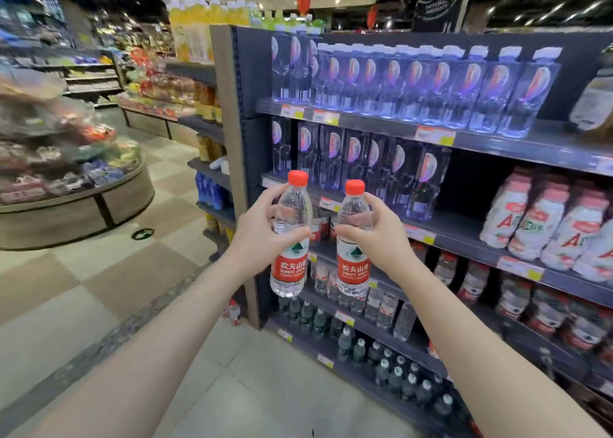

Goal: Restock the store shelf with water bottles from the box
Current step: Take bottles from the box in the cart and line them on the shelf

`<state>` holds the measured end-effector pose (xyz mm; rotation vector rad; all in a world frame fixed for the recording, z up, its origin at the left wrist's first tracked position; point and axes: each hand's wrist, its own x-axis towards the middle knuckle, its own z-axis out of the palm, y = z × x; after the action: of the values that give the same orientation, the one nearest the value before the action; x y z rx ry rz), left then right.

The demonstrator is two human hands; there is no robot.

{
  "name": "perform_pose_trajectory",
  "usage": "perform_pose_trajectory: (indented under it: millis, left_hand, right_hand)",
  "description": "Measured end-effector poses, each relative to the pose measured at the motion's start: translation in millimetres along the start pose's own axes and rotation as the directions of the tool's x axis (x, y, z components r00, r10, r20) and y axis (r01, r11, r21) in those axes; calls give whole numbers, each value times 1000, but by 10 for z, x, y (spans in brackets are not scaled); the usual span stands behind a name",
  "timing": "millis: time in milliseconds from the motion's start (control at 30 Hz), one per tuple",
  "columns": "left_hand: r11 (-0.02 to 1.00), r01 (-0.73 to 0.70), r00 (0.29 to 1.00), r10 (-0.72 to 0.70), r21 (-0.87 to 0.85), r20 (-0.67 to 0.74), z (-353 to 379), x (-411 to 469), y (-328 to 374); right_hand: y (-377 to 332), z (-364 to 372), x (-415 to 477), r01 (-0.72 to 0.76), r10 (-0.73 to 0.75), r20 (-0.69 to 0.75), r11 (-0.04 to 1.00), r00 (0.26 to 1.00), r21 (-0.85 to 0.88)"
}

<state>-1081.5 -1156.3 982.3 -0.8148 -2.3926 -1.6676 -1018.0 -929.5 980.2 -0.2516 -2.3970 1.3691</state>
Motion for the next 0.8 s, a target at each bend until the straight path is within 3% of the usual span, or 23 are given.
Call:
perform_pose_trajectory:
  millis: [400, 800]
  left_hand:
    - [999, 47, 992, -45, -14, 116, -80, 1598, -1356]
    - [993, 101, 964, -82, -63, 253, 99, 2367, -2689]
  right_hand:
    - [465, 1005, 1676, -32, 36, -37, 994, 999, 102]
    - [1209, 1713, 2154, -194, 214, -167, 972, 962, 129]
